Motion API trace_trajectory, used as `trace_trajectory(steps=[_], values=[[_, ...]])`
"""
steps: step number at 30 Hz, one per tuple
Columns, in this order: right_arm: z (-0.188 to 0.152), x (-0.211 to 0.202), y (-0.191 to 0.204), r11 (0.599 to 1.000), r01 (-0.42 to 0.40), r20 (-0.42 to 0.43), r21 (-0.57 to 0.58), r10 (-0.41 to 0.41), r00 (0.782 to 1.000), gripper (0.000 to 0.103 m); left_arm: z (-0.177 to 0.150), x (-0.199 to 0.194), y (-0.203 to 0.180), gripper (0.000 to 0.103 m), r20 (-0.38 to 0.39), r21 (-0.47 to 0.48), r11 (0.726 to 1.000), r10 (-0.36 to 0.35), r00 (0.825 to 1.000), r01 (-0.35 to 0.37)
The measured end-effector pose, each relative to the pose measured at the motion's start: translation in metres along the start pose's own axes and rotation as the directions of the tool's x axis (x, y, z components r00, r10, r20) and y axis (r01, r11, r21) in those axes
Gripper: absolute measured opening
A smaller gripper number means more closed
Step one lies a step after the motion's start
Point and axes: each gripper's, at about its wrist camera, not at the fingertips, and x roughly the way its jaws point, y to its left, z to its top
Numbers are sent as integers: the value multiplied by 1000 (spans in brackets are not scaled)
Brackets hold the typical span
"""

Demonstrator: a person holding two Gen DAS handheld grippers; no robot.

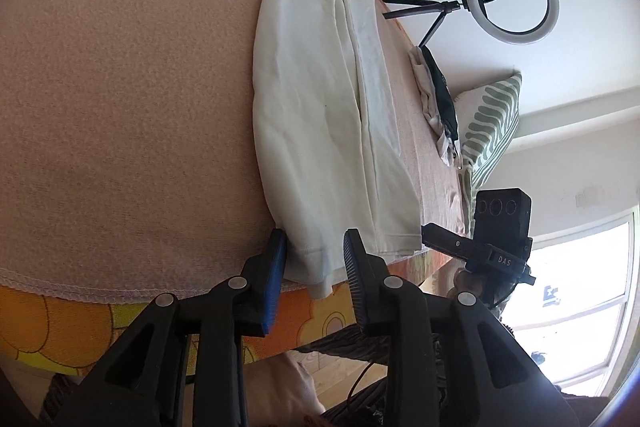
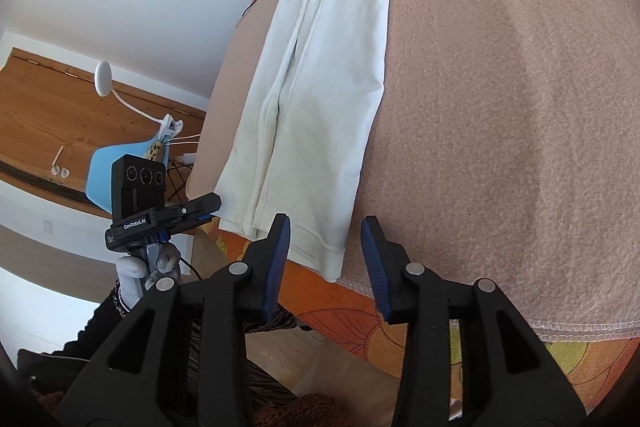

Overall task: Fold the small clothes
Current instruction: 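Lift the hem with both grippers and fold it up toward the straps, then release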

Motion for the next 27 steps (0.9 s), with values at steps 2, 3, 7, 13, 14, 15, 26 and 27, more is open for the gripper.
trace_trajectory(steps=[2, 3, 7, 13, 14, 15, 26, 27], values=[[-3, 2, 1, 1000, -17, -6, 2, 17, 1000, 32, -3, 4, -2, 24, -16, 14, 1000, -1, 1000, 1], [-4, 5, 1, 1000, -16, -17, -2, 16, 1000, 27, -5, 6, -3, 17, -19, 30, 1000, 6, 1000, -5], [-8, 13, -2, 999, -29, -29, 29, 29, 999, 9, -5, 10, -4, 5, -21, 26, 1000, 4, 1000, -3], [-2, 3, 12, 992, -115, 11, 46, 115, 993, 8, 2, -7, -21, 5, 39, 38, 998, -56, 998, 54], [0, 0, 14, 991, -129, 24, 46, 128, 992, 8, 4, -9, -24, 5, 46, 43, 997, -61, 997, 59], [2, -2, 17, 990, -134, 37, 44, 133, 990, 8, 7, -12, -27, 5, 53, 46, 997, -67, 996, 65], [62, -19, 33, 987, -155, 153, 35, 148, 977, 8, 60, -16, -44, 5, 108, 66, 995, -83, 991, 77], [69, -18, 33, 989, -147, 157, 35, 140, 978, 7, 66, -15, -44, 5, 110, 69, 995, -80, 991, 72]])
